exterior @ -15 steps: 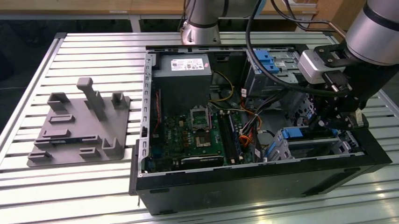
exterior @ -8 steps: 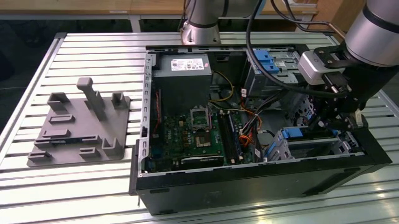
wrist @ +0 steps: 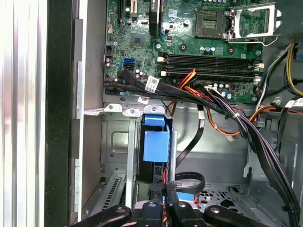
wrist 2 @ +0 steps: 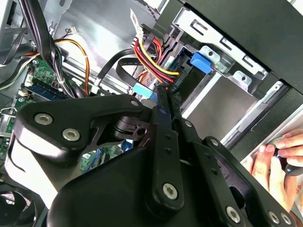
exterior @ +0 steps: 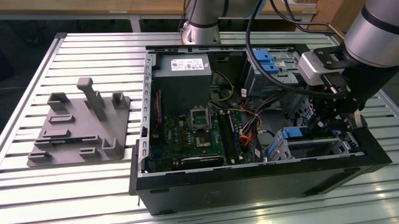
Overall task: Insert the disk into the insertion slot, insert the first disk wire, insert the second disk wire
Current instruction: 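Insert the second disk wire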
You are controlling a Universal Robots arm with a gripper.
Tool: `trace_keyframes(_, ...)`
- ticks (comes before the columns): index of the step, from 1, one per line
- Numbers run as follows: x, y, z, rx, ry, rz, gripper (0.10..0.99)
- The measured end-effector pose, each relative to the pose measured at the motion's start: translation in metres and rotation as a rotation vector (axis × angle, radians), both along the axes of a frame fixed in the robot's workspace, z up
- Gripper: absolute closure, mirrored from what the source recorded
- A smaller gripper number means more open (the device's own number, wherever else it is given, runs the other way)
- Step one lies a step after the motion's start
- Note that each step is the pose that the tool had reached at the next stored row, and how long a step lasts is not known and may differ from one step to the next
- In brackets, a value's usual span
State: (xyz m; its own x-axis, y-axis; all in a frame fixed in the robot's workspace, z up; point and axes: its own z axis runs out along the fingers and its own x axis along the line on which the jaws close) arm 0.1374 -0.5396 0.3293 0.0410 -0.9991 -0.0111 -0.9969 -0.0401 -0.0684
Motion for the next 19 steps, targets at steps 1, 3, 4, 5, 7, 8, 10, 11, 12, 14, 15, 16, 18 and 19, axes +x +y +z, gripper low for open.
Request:
trace_keyframes(1,0.0,0.0,-0.0003,0.0,0.0,0.0,0.937)
trace_keyframes(3,0.0,0.0,-0.0006,0.0,0.0,0.0,0.937)
trace_keyframes(4,0.0,-0.0001,-0.0006,0.0,-0.0001,0.0,0.937)
trace_keyframes(5,0.0,-0.0002,-0.0007,0.0,-0.0001,0.0,0.937)
trace_keyframes(7,0.0,-0.0003,-0.0007,0.0,-0.0001,0.0,0.937)
trace_keyframes(8,0.0,-0.0005,-0.0008,0.0,0.0,0.0,0.925)
trace_keyframes(10,0.0,-0.0007,-0.0011,0.001,-0.0001,0.0,0.867)
trace_keyframes(11,0.0001,-0.0007,-0.0016,0.003,-0.0003,0.0,0.808)
trace_keyframes(12,0.0001,-0.001,-0.002,0.003,-0.0002,0.0,0.808)
trace_keyframes(14,0.0001,-0.0014,-0.0009,0.0,-0.0001,0.0,0.741)
trace_keyframes(15,0.0001,-0.0014,-0.0011,0.001,-0.0001,0.0,0.741)
trace_keyframes(16,0.0,-0.0015,-0.001,0.001,-0.0001,0.0,0.741)
trace_keyframes(18,0.0,-0.0016,0.0002,0.0,-0.0001,0.0,0.741)
trace_keyframes(19,0.0,-0.0016,0.0019,0.0,-0.0001,0.0,0.741)
